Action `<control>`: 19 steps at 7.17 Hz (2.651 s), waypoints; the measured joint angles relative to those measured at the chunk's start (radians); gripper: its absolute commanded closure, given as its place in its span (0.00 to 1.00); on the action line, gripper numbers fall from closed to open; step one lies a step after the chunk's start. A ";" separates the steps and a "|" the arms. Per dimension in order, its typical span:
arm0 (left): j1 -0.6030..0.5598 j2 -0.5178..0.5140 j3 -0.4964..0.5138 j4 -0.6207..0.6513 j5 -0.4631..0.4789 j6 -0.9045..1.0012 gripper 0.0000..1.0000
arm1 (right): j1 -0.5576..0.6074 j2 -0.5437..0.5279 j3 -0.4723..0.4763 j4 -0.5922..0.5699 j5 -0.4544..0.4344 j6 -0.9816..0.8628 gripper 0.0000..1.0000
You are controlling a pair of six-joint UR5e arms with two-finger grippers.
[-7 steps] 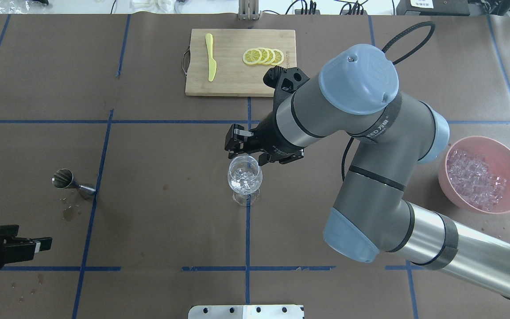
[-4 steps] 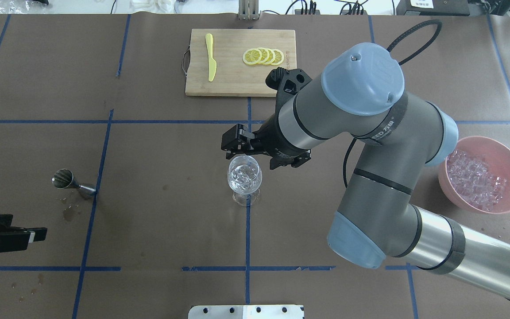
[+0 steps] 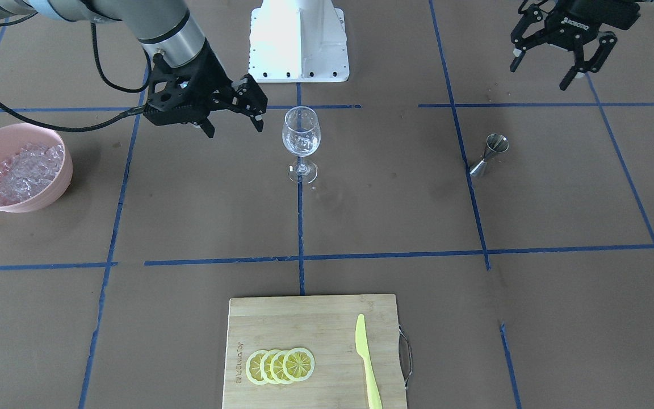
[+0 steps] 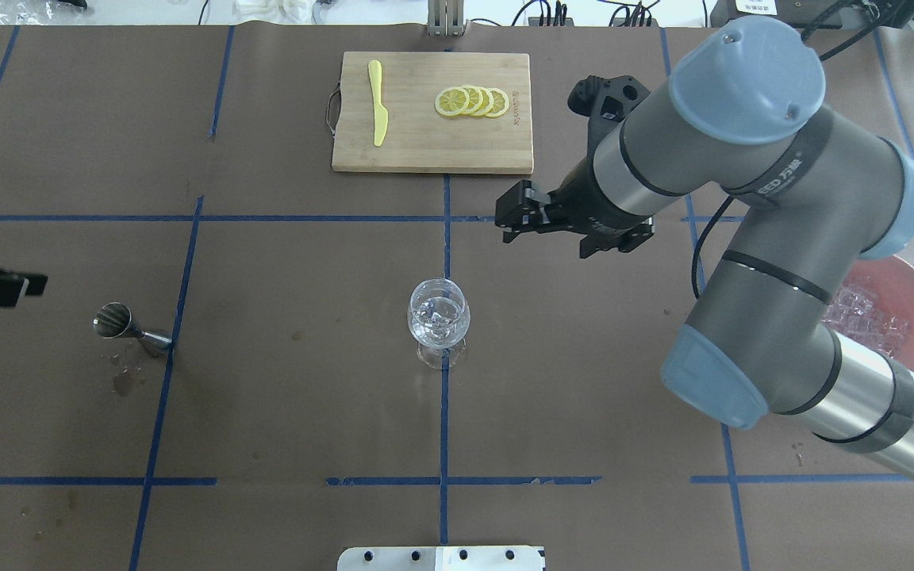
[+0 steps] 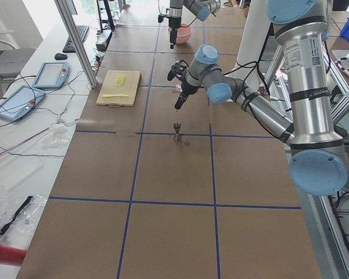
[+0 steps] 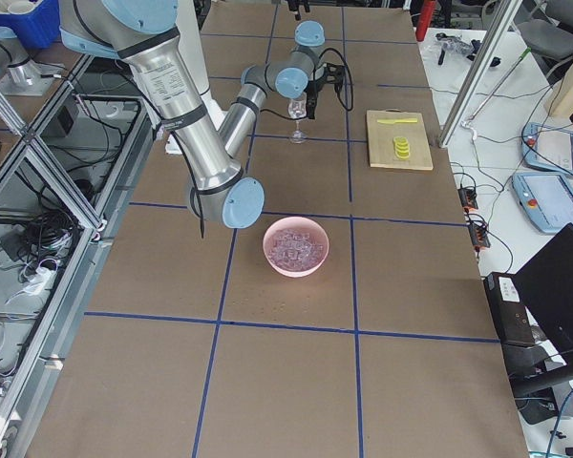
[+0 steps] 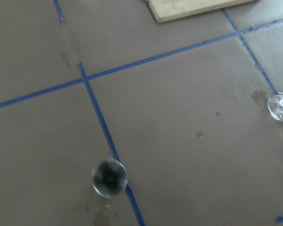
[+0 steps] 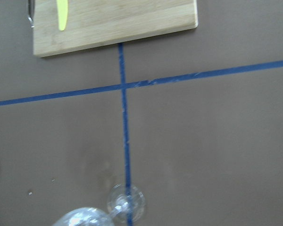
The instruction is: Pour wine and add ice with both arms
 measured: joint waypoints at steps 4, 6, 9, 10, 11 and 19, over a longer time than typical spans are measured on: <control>-0.313 -0.318 0.195 0.403 -0.110 0.369 0.00 | 0.245 -0.173 -0.012 -0.187 0.029 -0.599 0.00; -0.428 -0.325 0.397 0.339 -0.273 0.434 0.00 | 0.449 -0.254 -0.099 -0.196 0.130 -0.946 0.00; -0.494 -0.204 0.553 0.266 -0.355 0.458 0.00 | 0.692 -0.294 -0.345 -0.185 0.241 -1.350 0.00; -0.526 -0.155 0.569 0.263 -0.356 0.460 0.00 | 0.717 -0.299 -0.389 -0.176 0.257 -1.387 0.00; -0.556 -0.116 0.571 0.261 -0.353 0.460 0.00 | 0.735 -0.306 -0.410 -0.168 0.259 -1.397 0.00; -0.580 -0.090 0.675 0.238 -0.280 0.460 0.00 | 0.874 -0.463 -0.448 -0.127 0.322 -1.373 0.00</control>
